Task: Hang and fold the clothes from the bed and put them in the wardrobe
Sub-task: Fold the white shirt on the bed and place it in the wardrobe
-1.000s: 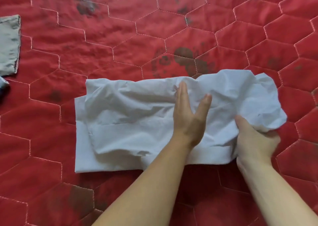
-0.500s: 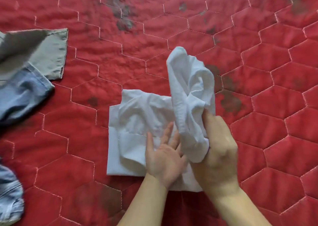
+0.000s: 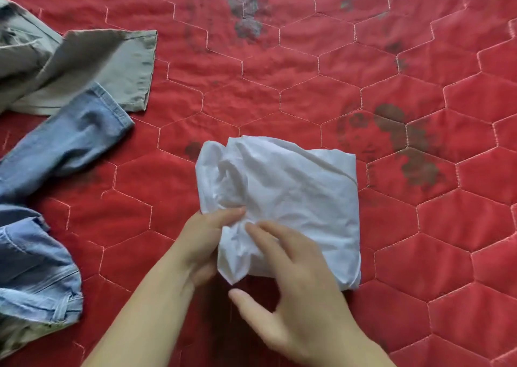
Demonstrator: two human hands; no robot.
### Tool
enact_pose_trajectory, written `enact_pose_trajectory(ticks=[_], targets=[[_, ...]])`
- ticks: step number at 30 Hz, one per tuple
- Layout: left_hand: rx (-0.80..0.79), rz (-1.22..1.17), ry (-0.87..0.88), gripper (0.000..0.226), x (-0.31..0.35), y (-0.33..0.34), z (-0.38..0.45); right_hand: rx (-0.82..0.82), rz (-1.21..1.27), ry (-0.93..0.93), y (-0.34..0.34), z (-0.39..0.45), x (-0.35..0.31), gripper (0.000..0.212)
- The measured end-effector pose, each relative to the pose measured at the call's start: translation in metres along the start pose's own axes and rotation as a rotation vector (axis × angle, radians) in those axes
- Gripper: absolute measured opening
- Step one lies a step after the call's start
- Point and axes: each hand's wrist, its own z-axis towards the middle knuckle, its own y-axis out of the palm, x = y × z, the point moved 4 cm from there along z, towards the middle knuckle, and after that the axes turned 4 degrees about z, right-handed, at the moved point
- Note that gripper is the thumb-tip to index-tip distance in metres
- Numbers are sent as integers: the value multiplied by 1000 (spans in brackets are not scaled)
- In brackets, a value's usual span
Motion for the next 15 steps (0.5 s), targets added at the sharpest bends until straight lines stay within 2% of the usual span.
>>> enact_pose_trajectory(ticks=[3,6,8,10,13,15], targets=[[-42,6,6,37,6,-11,7,199,-108,86,-11,-27,29,83],[-75,-66,-49,39,2,-11,14,183,-262,215,-4,-43,56,91],[-84,-100,-37,44,1,-12,17,193,-279,186,8,-45,64,82],[-112,-98,-24,46,2,-14,17,204,-244,75,14,-41,69,73],[-168,-47,-27,43,0,-18,12,243,-209,3,3,-31,65,30],[-156,-31,-10,42,-1,-20,11,295,-225,-31,-7,-24,63,20]])
